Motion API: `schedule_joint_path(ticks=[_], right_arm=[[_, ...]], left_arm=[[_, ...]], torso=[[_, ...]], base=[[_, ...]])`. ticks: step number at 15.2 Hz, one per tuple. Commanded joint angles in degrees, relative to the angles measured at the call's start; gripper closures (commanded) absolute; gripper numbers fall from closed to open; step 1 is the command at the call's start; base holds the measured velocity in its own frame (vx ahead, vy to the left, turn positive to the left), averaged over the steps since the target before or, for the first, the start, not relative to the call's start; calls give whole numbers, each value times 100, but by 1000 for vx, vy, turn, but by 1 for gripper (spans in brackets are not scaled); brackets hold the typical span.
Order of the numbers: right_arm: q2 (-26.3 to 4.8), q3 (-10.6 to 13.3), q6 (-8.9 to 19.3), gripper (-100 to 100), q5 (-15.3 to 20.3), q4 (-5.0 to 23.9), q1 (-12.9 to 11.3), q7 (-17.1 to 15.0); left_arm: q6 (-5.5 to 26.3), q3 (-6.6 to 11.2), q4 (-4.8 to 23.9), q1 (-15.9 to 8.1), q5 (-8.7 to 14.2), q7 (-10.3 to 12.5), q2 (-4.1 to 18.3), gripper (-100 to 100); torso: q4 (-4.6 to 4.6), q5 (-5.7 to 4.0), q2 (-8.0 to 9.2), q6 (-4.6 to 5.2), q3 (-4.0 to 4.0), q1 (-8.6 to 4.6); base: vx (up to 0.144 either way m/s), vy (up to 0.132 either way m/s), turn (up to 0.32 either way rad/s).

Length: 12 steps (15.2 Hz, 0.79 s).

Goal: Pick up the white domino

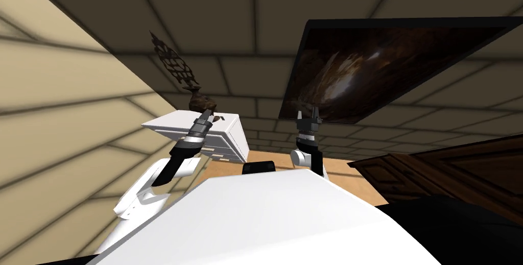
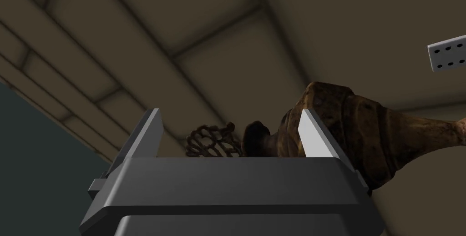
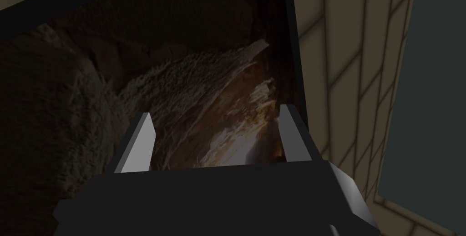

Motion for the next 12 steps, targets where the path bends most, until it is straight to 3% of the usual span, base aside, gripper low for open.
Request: schedule_joint_path(ticks=[1,4,8,12], right_arm=[[0,0,0,0,0,0,0,0],[0,0,0,0,0,0,0,0],[0,0,0,0,0,0,0,0],[0,0,0,0,0,0,0,0]], left_arm=[[197,84,124,27,-51,-37,226,-100],[492,193,317,89,-121,-136,576,-100],[711,266,458,147,-170,-230,830,-100],[1167,403,746,285,-266,-462,1302,-100]], torso=[[0,0,0,0,0,0],[-1,-1,-3,0,-2,-2],[-1,-2,-7,-1,-4,-7],[-2,-3,-10,1,-6,-10]], base=[[-11,8,-151],[-3,4,-166],[4,-2,-108],[10,-10,-154]])
